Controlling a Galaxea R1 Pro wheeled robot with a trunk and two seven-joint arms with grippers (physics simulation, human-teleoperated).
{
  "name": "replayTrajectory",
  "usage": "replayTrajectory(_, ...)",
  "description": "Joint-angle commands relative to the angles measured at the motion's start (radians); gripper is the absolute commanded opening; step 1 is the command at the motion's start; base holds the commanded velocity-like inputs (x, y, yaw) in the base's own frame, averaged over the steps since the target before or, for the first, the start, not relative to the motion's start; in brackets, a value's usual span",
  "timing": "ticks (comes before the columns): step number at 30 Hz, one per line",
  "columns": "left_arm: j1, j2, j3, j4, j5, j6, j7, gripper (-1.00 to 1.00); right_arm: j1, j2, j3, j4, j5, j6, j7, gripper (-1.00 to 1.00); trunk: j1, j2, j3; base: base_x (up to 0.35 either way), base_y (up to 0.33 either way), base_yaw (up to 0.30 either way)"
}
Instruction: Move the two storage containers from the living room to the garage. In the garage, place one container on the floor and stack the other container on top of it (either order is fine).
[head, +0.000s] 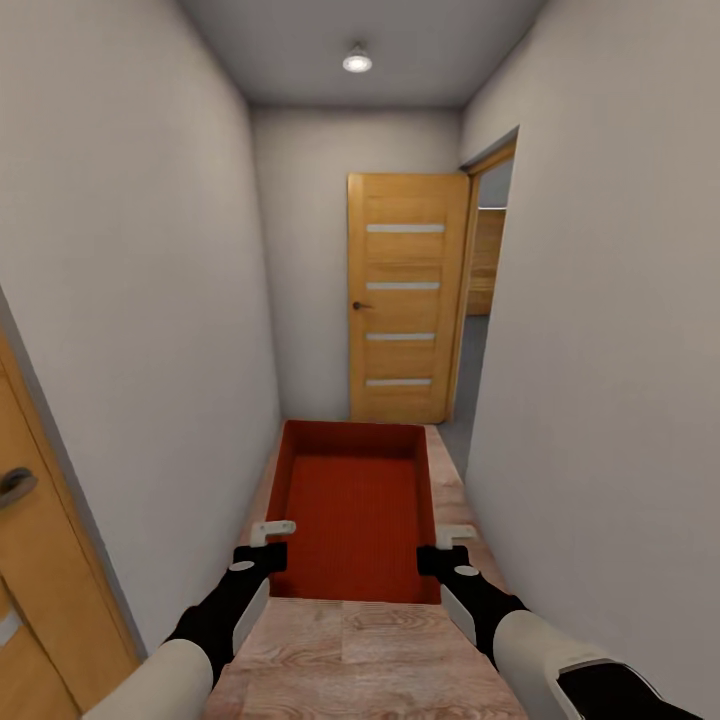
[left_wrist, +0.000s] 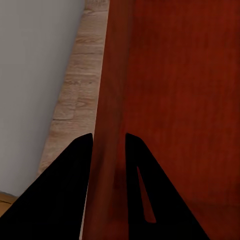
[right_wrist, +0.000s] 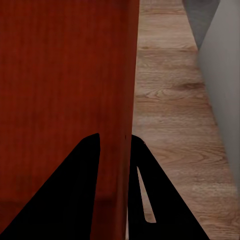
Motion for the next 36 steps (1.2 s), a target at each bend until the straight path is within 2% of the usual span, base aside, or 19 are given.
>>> replayTrajectory(1, 0.000, -0.009, 0.013, -0.001, 0.061, 0.008, 0.045, -1.00, -0.001, 0.001, -0.040, -0.002, 0.001, -0.062, -0.077, -1.00, 0.001, -0.001, -0.002, 0.323, 0.000, 0.000)
replayTrajectory(36, 0.000, -0.006, 0.013, -0.001, 0.061, 0.008, 0.045, -1.00, -0.001, 0.001, -0.040, -0.002, 0.001, -0.062, -0.077, -1.00, 0.001, -0.001, -0.002, 0.322, 0.000, 0.000)
